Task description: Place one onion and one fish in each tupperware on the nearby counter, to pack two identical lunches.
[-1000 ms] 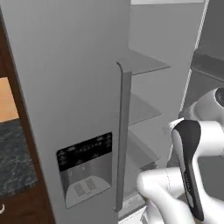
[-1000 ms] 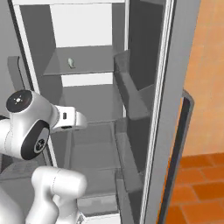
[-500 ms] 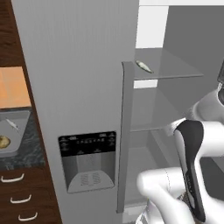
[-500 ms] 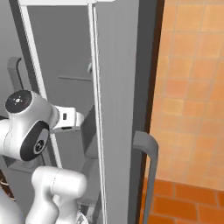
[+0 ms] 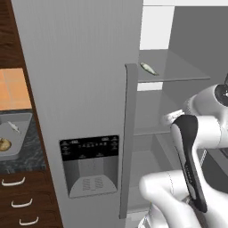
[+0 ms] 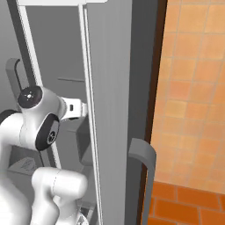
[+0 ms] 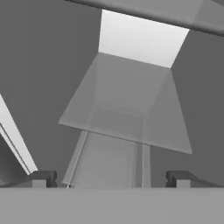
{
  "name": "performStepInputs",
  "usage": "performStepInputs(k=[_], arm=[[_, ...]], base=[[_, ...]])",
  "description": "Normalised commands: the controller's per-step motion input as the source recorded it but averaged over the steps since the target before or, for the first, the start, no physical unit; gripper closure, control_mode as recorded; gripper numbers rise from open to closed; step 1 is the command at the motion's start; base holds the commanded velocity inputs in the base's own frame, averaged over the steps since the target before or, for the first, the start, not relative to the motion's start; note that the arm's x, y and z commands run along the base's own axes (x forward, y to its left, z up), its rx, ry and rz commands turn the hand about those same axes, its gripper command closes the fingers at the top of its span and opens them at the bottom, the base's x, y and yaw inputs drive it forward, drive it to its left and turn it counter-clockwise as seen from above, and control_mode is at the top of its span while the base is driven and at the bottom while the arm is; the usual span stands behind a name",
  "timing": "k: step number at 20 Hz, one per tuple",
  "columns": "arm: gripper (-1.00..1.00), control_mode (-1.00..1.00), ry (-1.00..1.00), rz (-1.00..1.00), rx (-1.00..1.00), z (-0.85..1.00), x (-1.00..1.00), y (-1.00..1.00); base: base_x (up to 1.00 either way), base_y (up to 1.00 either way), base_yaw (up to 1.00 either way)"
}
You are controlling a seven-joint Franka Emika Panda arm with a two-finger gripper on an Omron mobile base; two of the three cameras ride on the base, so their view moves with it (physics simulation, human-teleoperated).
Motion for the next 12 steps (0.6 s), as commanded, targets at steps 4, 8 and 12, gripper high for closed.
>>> performStepInputs(k=[4, 8, 12], arm=[[-1.00, -1.00, -0.15, -0.01, 0.08, 0.89, 0.72, 0.00], [-1.00, -1.00, -0.12, 0.00, 0.17, 0.92, 0.69, 0.00], [-1.00, -1.00, -0.02, 0.00, 0.13, 0.79, 0.51, 0.00]], base=[[0.00, 0.00, 0.00], [0.00, 0.00, 0.00], [0.00, 0.00, 0.00]])
